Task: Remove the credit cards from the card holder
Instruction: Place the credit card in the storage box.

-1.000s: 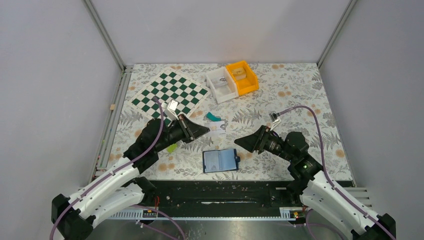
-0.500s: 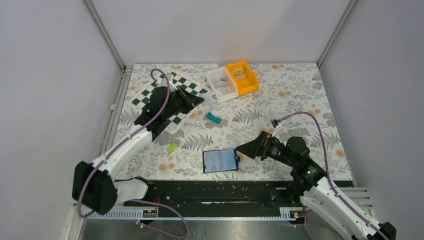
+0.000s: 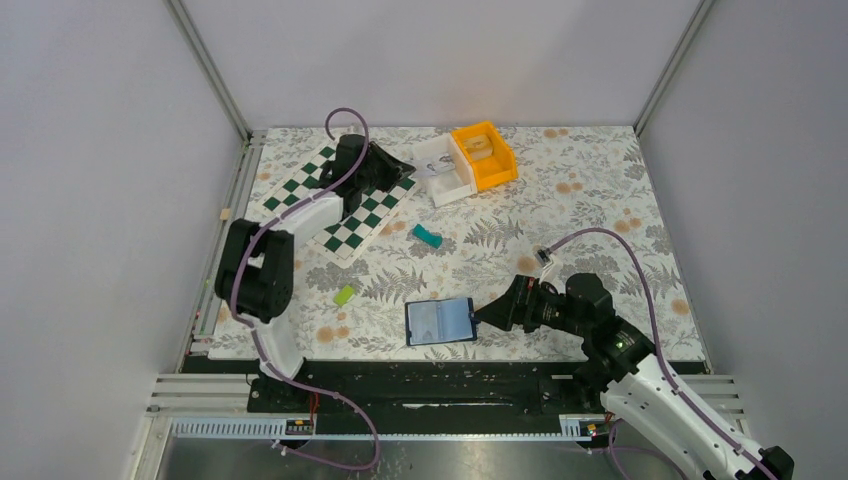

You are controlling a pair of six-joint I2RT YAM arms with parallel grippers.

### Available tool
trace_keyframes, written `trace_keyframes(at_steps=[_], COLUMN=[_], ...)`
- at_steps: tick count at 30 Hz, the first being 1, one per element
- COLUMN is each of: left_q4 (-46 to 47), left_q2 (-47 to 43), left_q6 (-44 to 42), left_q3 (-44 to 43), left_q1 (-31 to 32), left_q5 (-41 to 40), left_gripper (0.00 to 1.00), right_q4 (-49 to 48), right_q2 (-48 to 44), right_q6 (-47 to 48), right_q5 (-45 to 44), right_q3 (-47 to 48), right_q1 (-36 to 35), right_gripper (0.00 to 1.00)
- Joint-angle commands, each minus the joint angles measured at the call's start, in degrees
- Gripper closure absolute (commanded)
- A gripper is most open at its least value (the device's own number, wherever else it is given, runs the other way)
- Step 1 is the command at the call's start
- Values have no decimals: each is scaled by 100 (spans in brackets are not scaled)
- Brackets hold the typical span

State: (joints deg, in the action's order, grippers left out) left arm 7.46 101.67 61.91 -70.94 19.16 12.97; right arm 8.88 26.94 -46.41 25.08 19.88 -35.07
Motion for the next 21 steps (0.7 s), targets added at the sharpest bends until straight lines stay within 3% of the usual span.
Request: trace_keyframes(at_steps=[1, 7, 21], left_q4=[458, 643, -73], left_q2=[632, 1426, 2739], left_q6=[184, 361, 412], left_q3=[-895, -1549, -2958], left_q1=[-56, -105, -105], left_q5=[-126, -83, -431], left_gripper=[100, 100, 100], right_q4=[48, 193, 190], right_q2=[-30, 100, 601], right_q6=[206, 380, 546], right_q5=[96, 66, -4], right_q3=[326, 415, 661], right_q1=[31, 27, 27], right_gripper=[0, 0, 1])
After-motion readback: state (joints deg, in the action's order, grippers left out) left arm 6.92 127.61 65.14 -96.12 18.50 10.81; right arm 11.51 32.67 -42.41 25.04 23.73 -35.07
